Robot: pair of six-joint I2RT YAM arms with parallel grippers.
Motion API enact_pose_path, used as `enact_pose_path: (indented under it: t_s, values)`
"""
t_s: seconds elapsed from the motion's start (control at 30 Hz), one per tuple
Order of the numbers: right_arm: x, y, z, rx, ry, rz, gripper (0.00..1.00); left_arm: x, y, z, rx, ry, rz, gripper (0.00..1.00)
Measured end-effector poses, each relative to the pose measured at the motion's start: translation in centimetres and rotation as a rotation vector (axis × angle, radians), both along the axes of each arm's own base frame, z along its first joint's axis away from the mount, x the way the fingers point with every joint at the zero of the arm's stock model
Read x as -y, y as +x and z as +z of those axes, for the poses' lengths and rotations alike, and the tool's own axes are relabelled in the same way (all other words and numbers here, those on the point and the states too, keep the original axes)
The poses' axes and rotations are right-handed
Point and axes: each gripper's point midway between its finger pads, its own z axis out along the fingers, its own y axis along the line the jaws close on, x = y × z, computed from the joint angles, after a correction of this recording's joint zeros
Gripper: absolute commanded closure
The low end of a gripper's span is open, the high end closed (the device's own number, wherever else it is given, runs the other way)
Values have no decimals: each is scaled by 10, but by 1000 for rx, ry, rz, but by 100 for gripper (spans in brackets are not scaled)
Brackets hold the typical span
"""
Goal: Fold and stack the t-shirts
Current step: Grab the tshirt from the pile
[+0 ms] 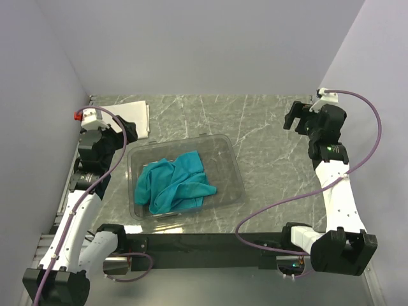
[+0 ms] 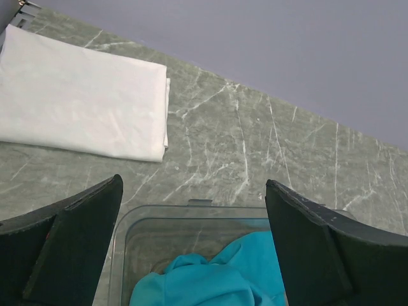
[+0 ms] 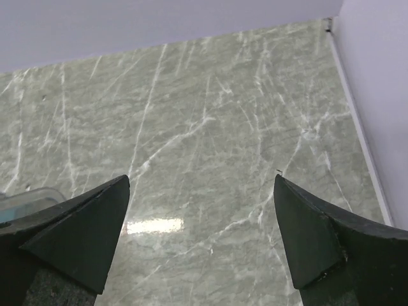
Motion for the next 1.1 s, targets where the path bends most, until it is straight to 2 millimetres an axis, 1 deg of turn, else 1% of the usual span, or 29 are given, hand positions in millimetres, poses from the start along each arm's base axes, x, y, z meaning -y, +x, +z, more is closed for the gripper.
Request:
enact_pose_path:
  t_s: [0.1, 0.17, 0.2, 0.27, 0.3, 0.37, 0.43, 0.53, 0.6, 0.7, 0.8, 0.9, 1.0, 1.03, 1.07, 1.1]
  values:
    - [-9, 0, -1, -2, -15, 69, 0, 0, 1, 0, -1, 0, 0, 1]
    - [-29, -4, -3, -8, -42, 214, 0, 0, 1, 0, 0, 0, -2, 1]
    - [-44, -9, -5, -16, -62, 320, 0, 1, 1, 0, 0, -1, -3, 1]
    - [-86, -27, -16, -30, -161, 617, 0, 2, 2, -1, -3, -2, -11, 1]
    - [-105, -37, -21, -34, -200, 735, 0, 3, 2, -2, -7, -3, -18, 1]
    - [-154, -65, -37, -39, -267, 1009, 0, 6, 1, -3, -12, -8, -33, 1]
    - [-195, -96, -52, -42, -315, 1246, 0, 8, -2, -4, -19, -13, -44, 1]
    - [-239, -128, -71, -53, -374, 1464, 0, 9, -11, -2, -17, -19, -53, 1]
    - [-263, -143, -85, -74, -407, 1562, 0, 9, -20, 1, -4, -26, -52, 1]
    - [-295, -153, -110, -130, -458, 1663, 1, 8, -34, 2, 12, -46, -49, 1]
    - [-322, -152, -134, -171, -514, 1698, 2, 8, -46, -4, 9, -67, -46, 1]
    - [-347, -151, -149, -175, -564, 1721, 3, 7, -58, -16, -18, -85, -39, 0]
    - [-373, -153, -157, -149, -608, 1739, 3, 6, -65, -20, -30, -90, -31, 0]
    - [-380, -151, -159, -138, -620, 1736, 3, 5, -67, -20, -31, -90, -28, 1]
    - [-391, -156, -160, -122, -632, 1754, 4, 4, -69, -21, -31, -89, -23, 1]
    - [-403, -157, -164, -111, -640, 1761, 8, 3, -71, -20, -29, -89, -19, 1]
